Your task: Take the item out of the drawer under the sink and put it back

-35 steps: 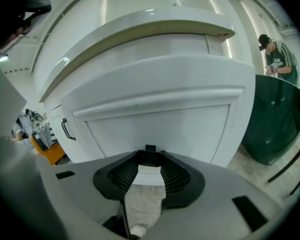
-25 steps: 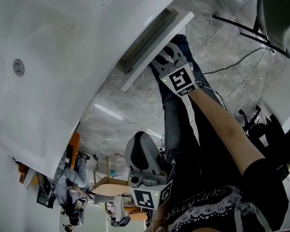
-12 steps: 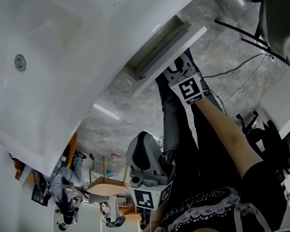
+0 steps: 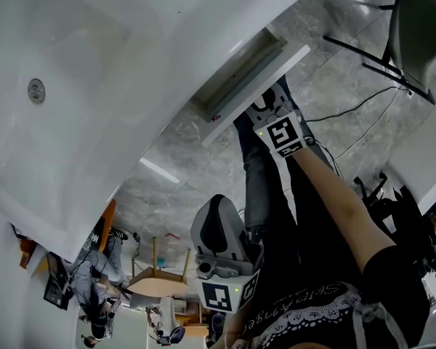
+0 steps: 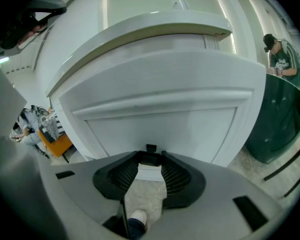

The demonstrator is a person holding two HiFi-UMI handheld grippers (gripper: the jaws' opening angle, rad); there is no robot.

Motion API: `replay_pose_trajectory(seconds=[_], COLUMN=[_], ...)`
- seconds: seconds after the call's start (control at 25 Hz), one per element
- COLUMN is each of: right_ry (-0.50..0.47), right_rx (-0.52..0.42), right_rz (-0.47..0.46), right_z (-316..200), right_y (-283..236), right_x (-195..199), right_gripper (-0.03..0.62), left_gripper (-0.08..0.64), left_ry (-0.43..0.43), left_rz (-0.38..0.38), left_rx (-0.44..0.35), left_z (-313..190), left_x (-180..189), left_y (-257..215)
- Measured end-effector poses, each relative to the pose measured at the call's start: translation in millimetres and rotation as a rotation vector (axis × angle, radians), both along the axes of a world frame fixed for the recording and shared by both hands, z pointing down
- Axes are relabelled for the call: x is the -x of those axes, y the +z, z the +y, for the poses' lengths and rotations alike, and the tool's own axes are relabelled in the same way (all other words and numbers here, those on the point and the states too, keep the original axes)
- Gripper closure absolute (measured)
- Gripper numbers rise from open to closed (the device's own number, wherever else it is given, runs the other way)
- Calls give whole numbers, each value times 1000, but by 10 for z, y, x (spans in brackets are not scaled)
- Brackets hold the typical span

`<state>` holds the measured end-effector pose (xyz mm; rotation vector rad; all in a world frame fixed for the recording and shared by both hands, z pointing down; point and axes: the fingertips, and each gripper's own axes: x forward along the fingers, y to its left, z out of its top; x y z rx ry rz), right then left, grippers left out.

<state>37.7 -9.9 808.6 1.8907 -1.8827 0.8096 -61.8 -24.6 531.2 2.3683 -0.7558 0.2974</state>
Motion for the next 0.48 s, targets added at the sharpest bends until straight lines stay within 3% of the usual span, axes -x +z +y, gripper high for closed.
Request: replay_pose_trajectory(seconds=[0.28,0.48], right_ry=[-27,-24], right_rx=[99,91], right_rz=[11,10], right_z=[66,242], right_y=[-37,-354], right_x=[13,-19], right_gripper=[446,463], left_gripper=[555,555], left_ry=[10,20], left_rz=[22,17], left_rx=[-35,-62], left_z=[-2,-20], left_x=[-29,-4], left_y=[-181,-338])
